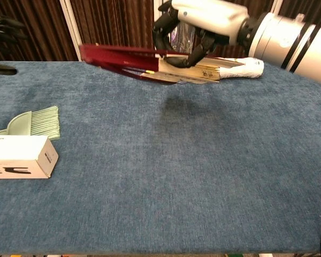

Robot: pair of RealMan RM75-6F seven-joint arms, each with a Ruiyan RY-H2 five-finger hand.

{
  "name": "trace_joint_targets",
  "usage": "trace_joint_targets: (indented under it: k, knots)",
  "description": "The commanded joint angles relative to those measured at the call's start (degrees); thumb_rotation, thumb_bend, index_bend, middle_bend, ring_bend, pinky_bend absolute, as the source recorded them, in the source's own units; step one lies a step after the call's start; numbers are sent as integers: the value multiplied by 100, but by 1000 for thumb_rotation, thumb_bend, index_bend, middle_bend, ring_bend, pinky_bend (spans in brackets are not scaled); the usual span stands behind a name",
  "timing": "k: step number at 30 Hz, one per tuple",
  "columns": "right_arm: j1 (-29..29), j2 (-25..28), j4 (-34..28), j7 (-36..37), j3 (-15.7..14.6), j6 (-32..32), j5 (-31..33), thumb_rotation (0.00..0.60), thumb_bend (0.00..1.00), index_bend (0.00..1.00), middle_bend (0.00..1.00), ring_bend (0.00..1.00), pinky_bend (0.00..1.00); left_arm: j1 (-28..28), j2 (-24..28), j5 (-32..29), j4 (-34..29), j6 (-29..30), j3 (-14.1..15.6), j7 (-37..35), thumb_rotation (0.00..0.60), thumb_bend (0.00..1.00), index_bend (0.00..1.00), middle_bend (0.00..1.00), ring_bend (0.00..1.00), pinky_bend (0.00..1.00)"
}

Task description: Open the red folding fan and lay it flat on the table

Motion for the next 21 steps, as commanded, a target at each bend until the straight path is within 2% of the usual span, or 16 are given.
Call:
trace_joint_targets:
  k: [1,3,7,10,15,21]
  knots:
    - [158,437,-731,190,226,-329,207,600,744,765,660,335,49,-445,-329,120,85,-438,-103,-991,600,89,156,141,114,164]
    - [227,504,-929,293,331,-494,338,600,744,764,660,335,49,-578,-425,167,93,-512,-131,-1226,600,89,161,141,114,164]
    - [385,595,-1205,309,558,-802,576,600,744,763,659,328,49,-816,-662,205,209,-555,-136,-1120,600,90,222,181,117,172]
    - [500,680,-1389,218,705,-1075,777,600,744,759,656,312,49,-920,-793,82,183,-621,-157,-1066,600,91,270,231,172,235]
    - [640,726,-1539,-24,899,-1366,1040,600,743,756,653,306,50,-1023,-870,41,120,-710,-97,-1076,600,92,296,267,187,257]
    - [789,669,-1574,-208,1095,-1640,1338,600,744,751,648,306,49,-1105,-1067,-209,152,-708,-164,-976,600,91,328,306,228,279]
